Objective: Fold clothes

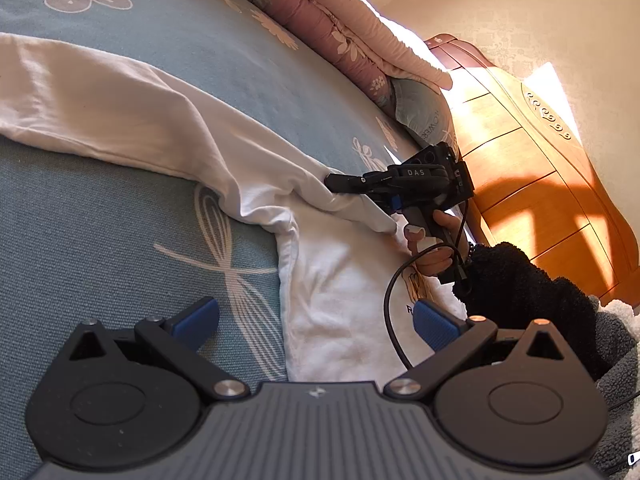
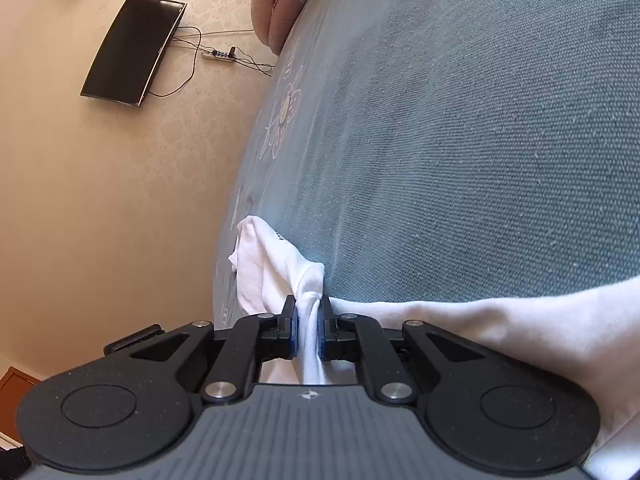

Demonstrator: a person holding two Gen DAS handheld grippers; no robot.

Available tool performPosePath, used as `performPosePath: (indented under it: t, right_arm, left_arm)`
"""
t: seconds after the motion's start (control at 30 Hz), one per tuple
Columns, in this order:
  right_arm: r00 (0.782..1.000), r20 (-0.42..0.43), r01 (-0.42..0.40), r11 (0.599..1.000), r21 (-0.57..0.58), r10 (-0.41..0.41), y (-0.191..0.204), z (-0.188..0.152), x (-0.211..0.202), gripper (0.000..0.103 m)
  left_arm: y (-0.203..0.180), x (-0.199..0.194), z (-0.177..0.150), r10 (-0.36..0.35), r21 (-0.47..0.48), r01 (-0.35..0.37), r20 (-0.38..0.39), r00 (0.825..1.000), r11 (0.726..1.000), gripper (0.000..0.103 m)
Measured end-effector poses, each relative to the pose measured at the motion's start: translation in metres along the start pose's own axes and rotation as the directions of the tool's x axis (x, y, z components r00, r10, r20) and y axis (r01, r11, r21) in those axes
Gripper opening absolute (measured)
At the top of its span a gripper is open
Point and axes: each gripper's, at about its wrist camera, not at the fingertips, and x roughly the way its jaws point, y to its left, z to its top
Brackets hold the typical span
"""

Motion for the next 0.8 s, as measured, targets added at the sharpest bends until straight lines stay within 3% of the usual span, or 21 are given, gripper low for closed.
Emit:
performPosePath:
  t: [0.13,0.2,0.27,0.37,0.47,0.57,0.63,0.73,0.8]
  right_arm:
    - [0.999,0.030,-0.031,0.998,0.046,0.030,-0.004,-0.002,-0.006,0.019]
    - [0.999,0.045,-0.022,0.998,0.062,0.019,-0.004,-0.003,-0.006,0.017]
    - [0.996,0.034,0.084,0.996,0.001,-0.084,0.010,-0.002,-0.002,0.011]
    - [0.975,0.045,0.221,0.960,-0.169,-0.217,0.047,0.007,0.007,0.012]
    - [0.935,0.099,0.355,0.877,-0.326,-0.341,0.085,0.031,0.019,0.012]
    - [0.885,0.109,0.449,0.766,-0.460,-0.452,0.111,0.053,0.044,0.012]
    - [0.829,0.087,0.498,0.658,-0.564,-0.553,0.116,0.057,0.074,0.013]
    - [0.799,0.099,0.520,0.599,-0.609,-0.593,0.106,0.055,0.091,0.014]
    - [0.791,0.150,0.559,0.602,-0.570,-0.593,0.104,0.058,0.081,0.019]
  left_arm:
    - [0.001,-0.001,0.000,-0.005,-0.006,0.005,0.001,1.000,1.000,0.102]
    - [0.001,0.000,0.000,-0.007,-0.009,0.007,0.003,1.000,1.000,0.102]
    - [0.001,0.000,0.000,-0.008,-0.009,0.008,0.003,1.000,1.000,0.102]
    - [0.000,0.000,-0.001,-0.006,-0.005,0.006,0.001,1.000,1.000,0.102]
    - [0.000,0.001,0.000,-0.005,-0.005,0.005,0.001,1.000,1.000,0.102]
    - [0.000,0.002,0.001,-0.005,-0.006,0.005,0.003,1.000,1.000,0.102]
    - [0.000,0.003,0.001,-0.003,-0.008,0.003,0.004,1.000,1.000,0.102]
    - [-0.003,0.004,0.000,0.004,0.004,-0.004,0.002,1.000,1.000,0.102]
    - [-0.003,0.005,0.000,0.003,0.008,-0.003,0.001,1.000,1.000,0.102]
